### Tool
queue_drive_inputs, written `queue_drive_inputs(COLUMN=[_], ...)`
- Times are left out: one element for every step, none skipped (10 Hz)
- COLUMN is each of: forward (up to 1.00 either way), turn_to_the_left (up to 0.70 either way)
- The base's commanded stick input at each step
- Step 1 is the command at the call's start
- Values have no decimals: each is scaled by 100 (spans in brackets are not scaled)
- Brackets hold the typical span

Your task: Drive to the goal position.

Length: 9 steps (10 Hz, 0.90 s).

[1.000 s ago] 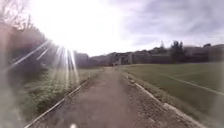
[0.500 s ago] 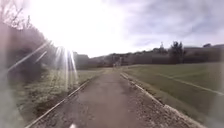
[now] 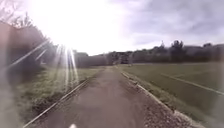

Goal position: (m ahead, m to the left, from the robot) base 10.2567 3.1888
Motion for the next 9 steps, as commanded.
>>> queue_drive_inputs(forward=[85, 85, 85, 85, 85, 85, 85, 85, 85], turn_to_the_left=[0, 0, 0, 7, 27, 33, 0, 0, 0])
